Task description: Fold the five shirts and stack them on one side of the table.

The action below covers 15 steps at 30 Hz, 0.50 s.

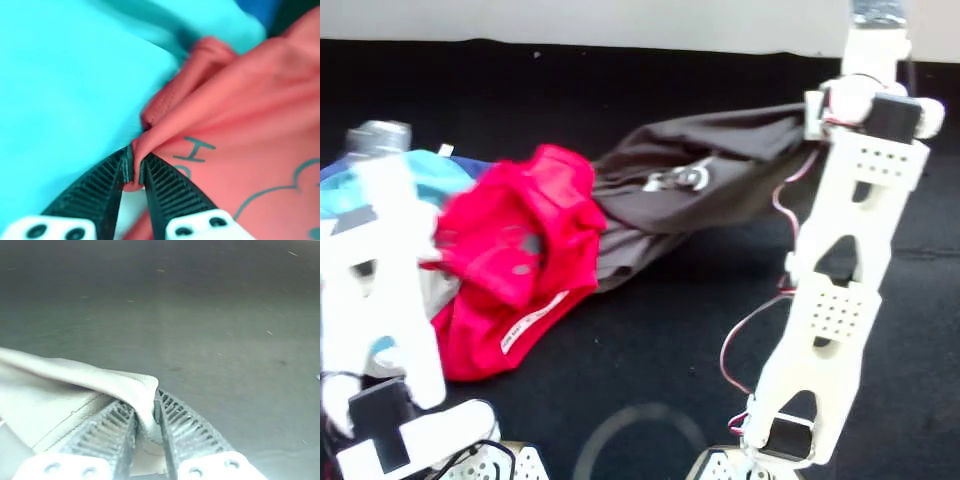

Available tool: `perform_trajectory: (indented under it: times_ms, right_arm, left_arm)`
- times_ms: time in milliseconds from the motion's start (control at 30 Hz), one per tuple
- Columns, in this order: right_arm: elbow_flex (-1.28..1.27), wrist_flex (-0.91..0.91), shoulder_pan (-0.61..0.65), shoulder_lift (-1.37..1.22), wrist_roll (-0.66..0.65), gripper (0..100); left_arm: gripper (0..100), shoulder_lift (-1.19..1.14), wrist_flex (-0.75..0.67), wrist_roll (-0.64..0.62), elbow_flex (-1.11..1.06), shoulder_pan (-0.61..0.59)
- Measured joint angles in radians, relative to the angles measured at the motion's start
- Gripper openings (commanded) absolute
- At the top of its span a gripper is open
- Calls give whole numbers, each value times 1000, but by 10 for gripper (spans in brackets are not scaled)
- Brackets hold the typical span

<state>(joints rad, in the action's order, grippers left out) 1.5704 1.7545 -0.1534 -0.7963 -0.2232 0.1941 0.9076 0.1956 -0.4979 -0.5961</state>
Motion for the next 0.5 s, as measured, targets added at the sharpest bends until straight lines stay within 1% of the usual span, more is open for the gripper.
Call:
perform_trajectory:
  times_ms: [133,233,333,500]
  right_arm:
    - [0,0,-54,0,0,5]
    - [0,-2,-74,0,0,5]
    - [0,-21,-91,0,0,5]
    - [0,-25,-100,6,0,5]
  left_arm:
    - [9,0,0,0,183,-173]
    - [9,0,0,0,304,-252]
    - [9,0,0,0,390,-299]
    - [12,0,2,0,486,-330]
